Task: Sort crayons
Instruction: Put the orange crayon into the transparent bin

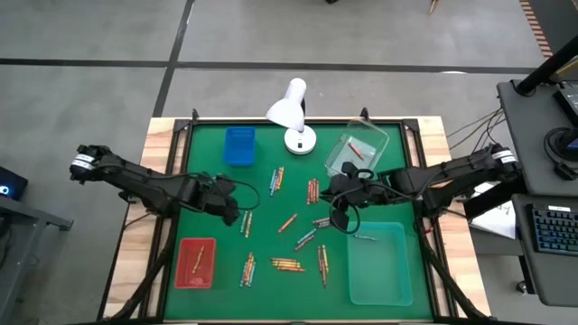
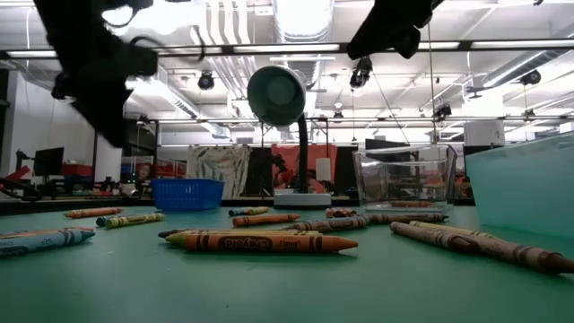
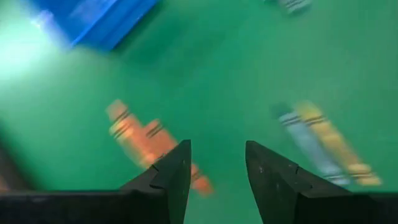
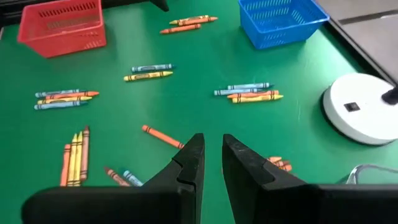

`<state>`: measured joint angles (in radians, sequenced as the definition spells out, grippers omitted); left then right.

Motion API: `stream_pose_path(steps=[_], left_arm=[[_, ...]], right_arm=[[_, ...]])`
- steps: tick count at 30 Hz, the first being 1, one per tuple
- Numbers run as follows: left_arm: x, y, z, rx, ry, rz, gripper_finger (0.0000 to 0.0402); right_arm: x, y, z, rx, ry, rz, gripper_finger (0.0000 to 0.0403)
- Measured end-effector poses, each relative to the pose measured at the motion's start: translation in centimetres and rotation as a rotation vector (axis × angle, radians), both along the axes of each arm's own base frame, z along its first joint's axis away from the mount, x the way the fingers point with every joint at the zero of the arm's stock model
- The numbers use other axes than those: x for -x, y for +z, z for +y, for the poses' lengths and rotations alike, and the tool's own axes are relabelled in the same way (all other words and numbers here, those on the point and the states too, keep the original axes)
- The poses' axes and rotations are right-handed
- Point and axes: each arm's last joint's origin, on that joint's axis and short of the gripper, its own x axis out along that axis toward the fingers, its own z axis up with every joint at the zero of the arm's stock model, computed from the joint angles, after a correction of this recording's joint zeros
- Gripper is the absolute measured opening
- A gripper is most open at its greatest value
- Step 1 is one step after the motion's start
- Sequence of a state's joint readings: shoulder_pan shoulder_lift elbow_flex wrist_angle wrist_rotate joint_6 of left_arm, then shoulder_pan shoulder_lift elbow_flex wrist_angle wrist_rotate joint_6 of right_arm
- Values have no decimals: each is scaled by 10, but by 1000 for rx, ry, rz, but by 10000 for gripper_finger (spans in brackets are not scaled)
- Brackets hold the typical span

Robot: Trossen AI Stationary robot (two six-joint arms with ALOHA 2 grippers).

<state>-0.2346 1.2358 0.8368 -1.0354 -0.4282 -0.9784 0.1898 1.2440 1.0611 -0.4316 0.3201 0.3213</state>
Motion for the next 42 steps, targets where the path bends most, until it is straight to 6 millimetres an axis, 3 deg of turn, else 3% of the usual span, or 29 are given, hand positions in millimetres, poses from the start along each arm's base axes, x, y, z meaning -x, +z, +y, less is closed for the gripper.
stream_pose_path(steps=[4, 11, 23, 42], left_arm=[[6, -7, 2, -22, 59, 116, 135], [0, -16, 2, -32, 63, 167, 135], [-18, -37, 13, -46, 141, 209, 135], [-26, -58, 24, -51, 176, 300, 135]], right_arm=[[-4, 1, 1, 23, 16, -29, 47], [-5, 2, 1, 28, 22, -41, 47], [-5, 2, 0, 38, 6, -44, 47], [-5, 2, 0, 37, 7, -40, 47]])
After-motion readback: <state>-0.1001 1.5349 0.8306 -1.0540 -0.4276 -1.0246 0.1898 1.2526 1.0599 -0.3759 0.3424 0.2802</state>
